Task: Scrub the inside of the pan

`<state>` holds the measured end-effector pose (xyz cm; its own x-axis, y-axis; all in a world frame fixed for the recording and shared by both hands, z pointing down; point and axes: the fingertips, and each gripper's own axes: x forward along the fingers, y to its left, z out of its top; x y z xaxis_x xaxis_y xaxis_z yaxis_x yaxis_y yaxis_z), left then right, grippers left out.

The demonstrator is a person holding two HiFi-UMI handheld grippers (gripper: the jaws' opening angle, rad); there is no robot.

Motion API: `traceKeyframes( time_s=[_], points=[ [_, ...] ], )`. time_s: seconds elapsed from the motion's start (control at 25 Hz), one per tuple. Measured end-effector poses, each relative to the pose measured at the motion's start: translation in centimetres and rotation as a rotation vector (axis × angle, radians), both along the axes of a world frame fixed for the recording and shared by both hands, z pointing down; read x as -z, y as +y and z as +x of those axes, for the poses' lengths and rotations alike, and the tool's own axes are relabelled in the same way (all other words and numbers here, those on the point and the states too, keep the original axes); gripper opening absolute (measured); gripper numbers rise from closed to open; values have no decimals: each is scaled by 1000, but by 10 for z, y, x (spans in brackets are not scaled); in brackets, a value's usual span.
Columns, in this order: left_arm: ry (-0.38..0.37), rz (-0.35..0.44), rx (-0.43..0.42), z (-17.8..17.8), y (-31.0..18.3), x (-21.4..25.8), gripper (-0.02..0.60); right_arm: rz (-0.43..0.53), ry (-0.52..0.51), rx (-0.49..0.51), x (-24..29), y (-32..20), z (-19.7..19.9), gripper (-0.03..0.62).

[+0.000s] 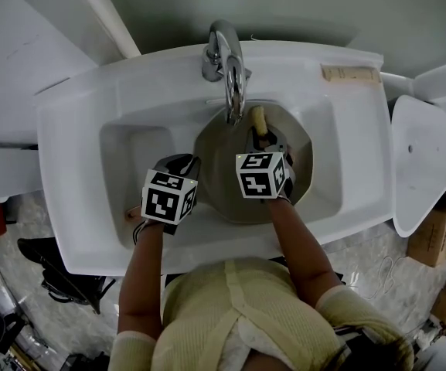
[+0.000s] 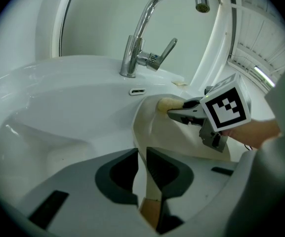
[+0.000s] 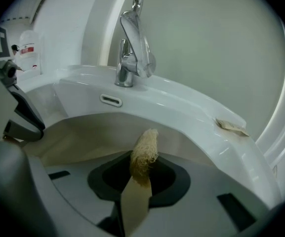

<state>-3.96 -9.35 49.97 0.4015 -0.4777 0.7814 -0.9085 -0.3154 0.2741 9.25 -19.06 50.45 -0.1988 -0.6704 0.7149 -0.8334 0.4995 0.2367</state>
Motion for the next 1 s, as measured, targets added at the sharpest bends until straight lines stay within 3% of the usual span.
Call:
traceKeyframes(
  time_s=[1.0],
  points=[
    [16, 2, -3, 0, 0, 0, 101, -34, -6, 338, -7, 28, -62, 92]
  ],
)
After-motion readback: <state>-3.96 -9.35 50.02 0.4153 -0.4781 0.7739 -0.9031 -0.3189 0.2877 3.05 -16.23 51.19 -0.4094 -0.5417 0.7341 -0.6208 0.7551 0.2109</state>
